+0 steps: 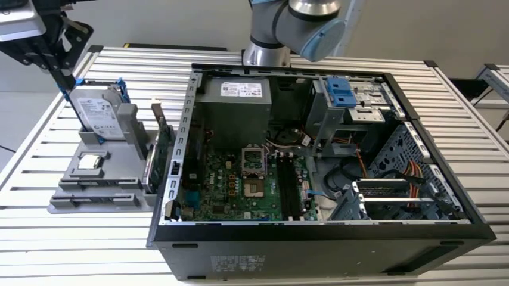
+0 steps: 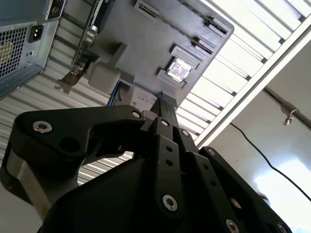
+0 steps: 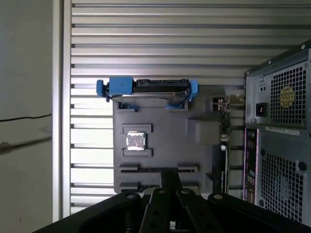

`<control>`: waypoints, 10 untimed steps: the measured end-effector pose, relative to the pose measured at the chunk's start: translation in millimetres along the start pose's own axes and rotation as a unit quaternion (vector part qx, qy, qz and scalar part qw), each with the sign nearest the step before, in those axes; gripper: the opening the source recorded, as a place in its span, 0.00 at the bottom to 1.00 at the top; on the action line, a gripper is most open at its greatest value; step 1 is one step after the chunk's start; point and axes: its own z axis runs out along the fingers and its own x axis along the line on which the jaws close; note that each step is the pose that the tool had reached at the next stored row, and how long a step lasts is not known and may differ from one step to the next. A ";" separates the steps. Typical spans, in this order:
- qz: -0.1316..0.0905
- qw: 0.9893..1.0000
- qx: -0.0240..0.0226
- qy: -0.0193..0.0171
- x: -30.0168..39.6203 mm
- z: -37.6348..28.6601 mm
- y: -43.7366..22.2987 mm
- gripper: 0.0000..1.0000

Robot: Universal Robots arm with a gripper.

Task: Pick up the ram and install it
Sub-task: 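Reach for the ram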

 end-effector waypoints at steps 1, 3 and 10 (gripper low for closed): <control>0.000 1.000 0.000 0.000 0.0 0.0 -0.8 0.00; 0.000 1.000 0.000 0.000 0.0 -0.1 -2.5 0.00; 0.000 1.000 0.000 0.000 0.0 -0.5 -9.7 0.00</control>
